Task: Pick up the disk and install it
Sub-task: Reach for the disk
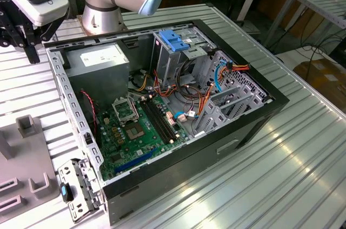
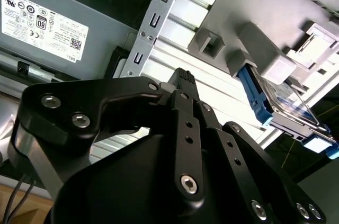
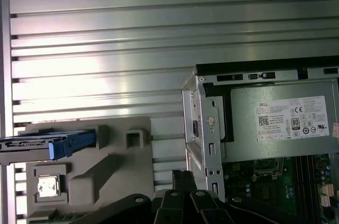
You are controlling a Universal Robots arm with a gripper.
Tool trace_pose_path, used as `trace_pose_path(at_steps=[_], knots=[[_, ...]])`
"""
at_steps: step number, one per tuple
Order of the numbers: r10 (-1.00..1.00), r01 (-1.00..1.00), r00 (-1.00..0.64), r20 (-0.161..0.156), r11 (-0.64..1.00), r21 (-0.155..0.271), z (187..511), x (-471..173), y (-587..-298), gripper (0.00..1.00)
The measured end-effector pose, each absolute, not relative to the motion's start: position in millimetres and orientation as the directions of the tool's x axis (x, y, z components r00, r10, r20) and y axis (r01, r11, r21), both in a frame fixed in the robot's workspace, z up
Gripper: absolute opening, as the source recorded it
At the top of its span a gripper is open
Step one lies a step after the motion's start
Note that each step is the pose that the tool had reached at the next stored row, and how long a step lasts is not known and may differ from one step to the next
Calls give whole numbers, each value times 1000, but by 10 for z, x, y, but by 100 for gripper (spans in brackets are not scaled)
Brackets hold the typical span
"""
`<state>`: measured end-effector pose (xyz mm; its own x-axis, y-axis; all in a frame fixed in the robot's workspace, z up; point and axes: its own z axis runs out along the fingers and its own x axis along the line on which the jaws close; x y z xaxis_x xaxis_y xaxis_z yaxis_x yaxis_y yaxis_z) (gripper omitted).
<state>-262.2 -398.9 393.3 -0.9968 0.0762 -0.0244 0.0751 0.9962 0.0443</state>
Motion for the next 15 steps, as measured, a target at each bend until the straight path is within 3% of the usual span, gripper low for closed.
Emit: trace_pose_path(at_steps=[15], knots=[[76, 75, -997, -24, 996, 44, 3933, -2690, -3990, 11]])
